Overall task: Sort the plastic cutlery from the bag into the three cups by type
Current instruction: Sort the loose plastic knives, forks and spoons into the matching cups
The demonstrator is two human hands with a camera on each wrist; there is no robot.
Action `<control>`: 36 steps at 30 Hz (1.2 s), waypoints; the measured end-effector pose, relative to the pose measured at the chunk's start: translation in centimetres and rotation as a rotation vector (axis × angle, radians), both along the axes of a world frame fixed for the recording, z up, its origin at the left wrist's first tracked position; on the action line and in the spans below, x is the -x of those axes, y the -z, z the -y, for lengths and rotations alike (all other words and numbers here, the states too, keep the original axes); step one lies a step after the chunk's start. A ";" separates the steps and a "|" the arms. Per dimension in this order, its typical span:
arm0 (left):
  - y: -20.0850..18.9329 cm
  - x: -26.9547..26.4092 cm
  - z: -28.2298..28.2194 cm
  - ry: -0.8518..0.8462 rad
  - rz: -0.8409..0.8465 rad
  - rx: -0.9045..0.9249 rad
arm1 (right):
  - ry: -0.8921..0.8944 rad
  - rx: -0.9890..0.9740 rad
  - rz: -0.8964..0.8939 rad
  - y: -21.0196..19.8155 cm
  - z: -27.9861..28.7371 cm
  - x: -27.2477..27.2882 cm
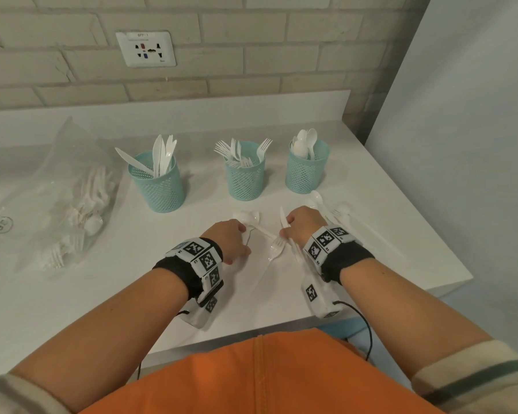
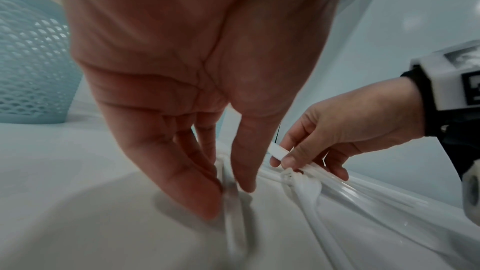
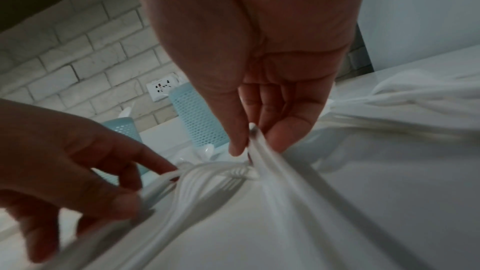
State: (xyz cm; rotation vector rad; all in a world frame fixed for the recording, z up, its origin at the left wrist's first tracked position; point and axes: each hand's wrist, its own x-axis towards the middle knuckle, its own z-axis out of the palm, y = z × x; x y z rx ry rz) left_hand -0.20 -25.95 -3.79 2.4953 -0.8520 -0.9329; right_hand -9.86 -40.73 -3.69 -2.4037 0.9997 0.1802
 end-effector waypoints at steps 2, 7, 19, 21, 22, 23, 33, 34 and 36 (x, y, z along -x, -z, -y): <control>-0.3 0.4 0.0 0.011 0.039 -0.019 | -0.012 -0.005 0.013 0.3 -0.5 -0.3; 0.0 1.9 0.5 0.115 0.305 -0.091 | -0.010 -0.033 0.047 0.1 -0.2 -0.6; 0.0 3.1 2.4 0.238 0.289 -0.132 | 0.067 -0.090 0.213 -1.4 1.7 -2.1; 0.0 2.9 2.5 0.225 0.269 -0.136 | 0.083 -0.101 0.241 -1.4 1.6 -2.7; 0.1 2.8 2.5 0.220 0.257 -0.133 | 0.082 -0.096 0.238 -1.2 1.5 -2.9; 0.1 2.7 2.5 0.217 0.254 -0.131 | 0.074 -0.081 0.216 -1.1 1.4 -3.0; -0.3 1.4 2.3 0.224 0.230 -0.143 | 0.169 0.054 0.184 -0.8 4.9 1.5; -0.6 1.1 2.2 0.201 0.207 -0.116 | 0.206 0.088 0.170 -1.1 6.0 2.6; -1.5 0.1 2.0 0.126 0.138 -0.038 | 0.269 0.155 0.070 -1.5 8.1 4.9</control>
